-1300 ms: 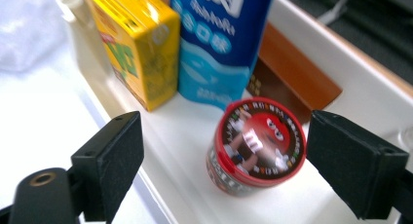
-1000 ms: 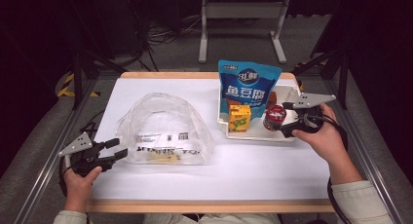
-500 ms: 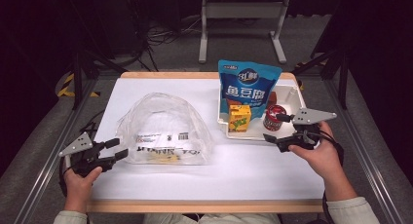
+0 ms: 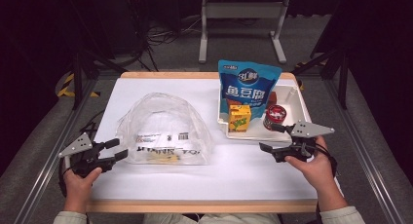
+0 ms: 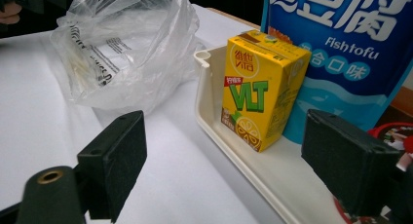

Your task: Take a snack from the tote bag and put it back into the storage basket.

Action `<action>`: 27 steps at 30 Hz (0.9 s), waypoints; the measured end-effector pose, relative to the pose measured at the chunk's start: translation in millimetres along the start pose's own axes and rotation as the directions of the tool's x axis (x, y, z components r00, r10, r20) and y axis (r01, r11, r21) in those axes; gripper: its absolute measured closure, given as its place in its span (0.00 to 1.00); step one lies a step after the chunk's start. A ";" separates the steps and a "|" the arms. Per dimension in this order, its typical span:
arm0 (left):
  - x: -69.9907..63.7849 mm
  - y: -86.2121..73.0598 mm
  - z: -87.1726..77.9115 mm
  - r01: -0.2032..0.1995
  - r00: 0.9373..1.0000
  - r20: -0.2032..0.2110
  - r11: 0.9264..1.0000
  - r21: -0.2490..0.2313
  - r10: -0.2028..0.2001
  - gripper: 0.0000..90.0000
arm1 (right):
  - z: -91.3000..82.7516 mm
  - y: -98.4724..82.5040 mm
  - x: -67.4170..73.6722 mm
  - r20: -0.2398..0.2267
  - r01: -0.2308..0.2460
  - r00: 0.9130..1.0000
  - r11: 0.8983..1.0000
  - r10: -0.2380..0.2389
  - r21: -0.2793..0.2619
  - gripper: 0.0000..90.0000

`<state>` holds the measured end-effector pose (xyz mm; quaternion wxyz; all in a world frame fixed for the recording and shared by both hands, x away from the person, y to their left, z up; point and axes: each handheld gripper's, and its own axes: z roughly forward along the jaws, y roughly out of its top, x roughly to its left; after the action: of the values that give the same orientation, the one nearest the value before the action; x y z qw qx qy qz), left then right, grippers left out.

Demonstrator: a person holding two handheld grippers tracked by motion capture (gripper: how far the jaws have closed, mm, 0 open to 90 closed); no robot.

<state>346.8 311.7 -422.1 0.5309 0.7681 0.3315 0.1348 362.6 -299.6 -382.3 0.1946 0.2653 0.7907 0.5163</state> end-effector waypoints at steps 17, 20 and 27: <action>-1.1 0.7 0.6 -0.019 0.999 0.027 1.000 0.003 0.019 0.43 | 18.1 -36.5 0.0 -0.022 -0.015 1.000 0.998 0.017 0.061 0.18; -1.4 0.7 0.6 -0.018 0.999 0.030 1.000 0.004 0.018 0.43 | 20.2 -38.8 0.3 -0.024 -0.017 1.000 0.997 0.019 0.071 0.18; -2.4 0.7 1.3 -0.021 0.999 0.043 1.000 0.009 0.020 0.43 | 26.2 -44.4 1.2 -0.020 -0.020 1.000 0.992 0.023 0.124 0.18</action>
<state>346.0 309.0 -421.6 0.5329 0.7767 0.3128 0.1224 367.2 -294.6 -433.4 0.1635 0.2797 0.8203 0.4713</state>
